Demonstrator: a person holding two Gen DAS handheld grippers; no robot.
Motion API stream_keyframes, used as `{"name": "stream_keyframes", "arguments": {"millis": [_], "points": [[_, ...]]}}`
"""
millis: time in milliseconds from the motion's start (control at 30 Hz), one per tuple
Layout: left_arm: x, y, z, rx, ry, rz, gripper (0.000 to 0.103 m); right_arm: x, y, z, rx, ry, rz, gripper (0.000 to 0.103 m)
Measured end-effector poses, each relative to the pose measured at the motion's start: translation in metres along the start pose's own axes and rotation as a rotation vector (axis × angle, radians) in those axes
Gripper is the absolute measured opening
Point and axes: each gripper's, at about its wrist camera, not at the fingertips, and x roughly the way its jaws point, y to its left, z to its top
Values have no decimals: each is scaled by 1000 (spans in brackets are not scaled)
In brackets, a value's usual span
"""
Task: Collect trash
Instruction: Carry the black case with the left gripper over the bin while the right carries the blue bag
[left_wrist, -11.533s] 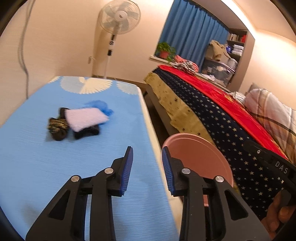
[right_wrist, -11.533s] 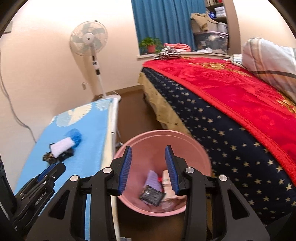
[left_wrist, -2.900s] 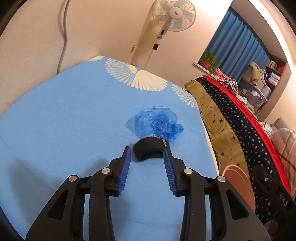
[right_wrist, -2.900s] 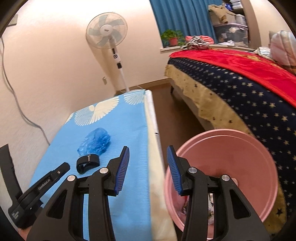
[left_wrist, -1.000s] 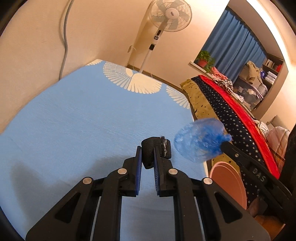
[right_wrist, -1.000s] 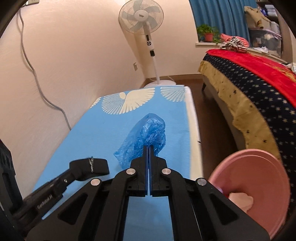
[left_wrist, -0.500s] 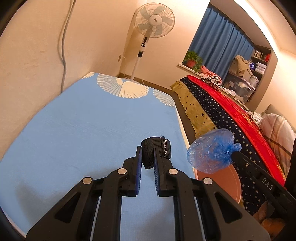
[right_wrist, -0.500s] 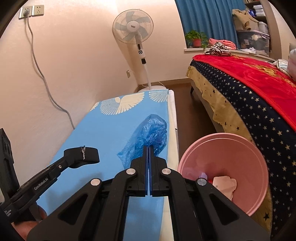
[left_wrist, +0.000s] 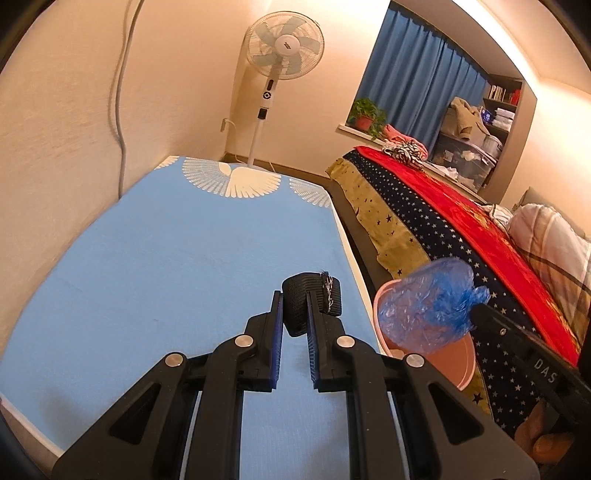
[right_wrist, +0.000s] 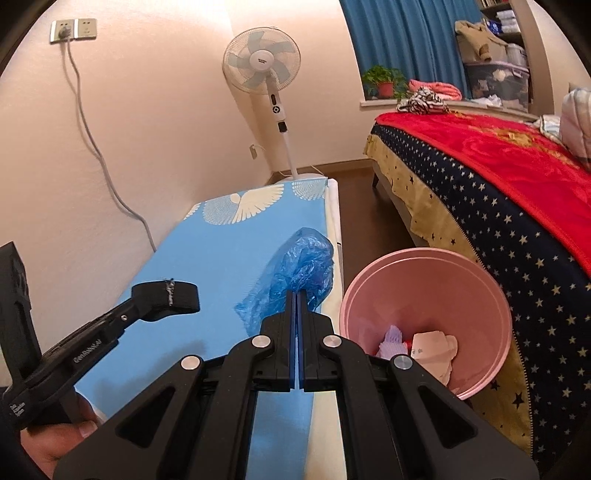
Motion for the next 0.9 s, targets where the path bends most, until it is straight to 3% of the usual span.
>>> {"name": "stream_keyframes", "arguments": {"millis": [533,900], "points": [[0,-14,-8,28,7,-36,12,-17,-11,-5,7,-15,-26,1],[6,-18,-12,35,6,-51,12,-12,-30,-3,48,-33,-93,1]]}}
